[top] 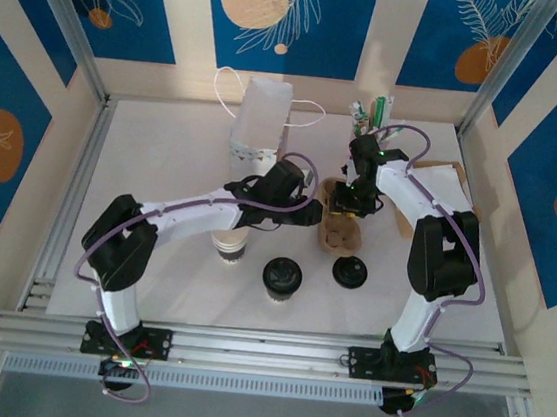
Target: Pack the takeout coffee
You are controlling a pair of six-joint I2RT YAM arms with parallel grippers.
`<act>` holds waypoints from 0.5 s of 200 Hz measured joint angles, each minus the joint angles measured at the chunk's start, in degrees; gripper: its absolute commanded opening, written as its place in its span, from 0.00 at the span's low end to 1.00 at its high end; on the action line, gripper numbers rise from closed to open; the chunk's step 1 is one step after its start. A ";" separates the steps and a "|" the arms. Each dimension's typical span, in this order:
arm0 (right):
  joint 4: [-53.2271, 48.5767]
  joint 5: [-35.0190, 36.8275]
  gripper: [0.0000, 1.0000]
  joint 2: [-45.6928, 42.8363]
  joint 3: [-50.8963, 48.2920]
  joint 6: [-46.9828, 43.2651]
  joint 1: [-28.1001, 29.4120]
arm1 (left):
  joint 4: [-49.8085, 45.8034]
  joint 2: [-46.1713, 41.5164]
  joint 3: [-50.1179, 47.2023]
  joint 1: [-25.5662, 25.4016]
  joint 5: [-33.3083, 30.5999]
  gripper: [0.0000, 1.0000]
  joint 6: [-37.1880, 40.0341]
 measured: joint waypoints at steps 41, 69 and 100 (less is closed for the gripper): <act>0.11 -0.70 0.38 -0.02 -0.26 -0.02 -0.09 | 8.46 2.56 -3.85 0.96 3.80 0.40 -4.61; 0.11 -1.07 0.38 -0.02 -0.26 0.00 -0.09 | 13.35 3.15 -7.08 1.77 5.97 0.34 -7.45; 0.13 -1.27 0.38 -0.02 -0.35 -0.02 -0.13 | 17.97 3.17 -9.94 3.19 8.13 0.32 -10.14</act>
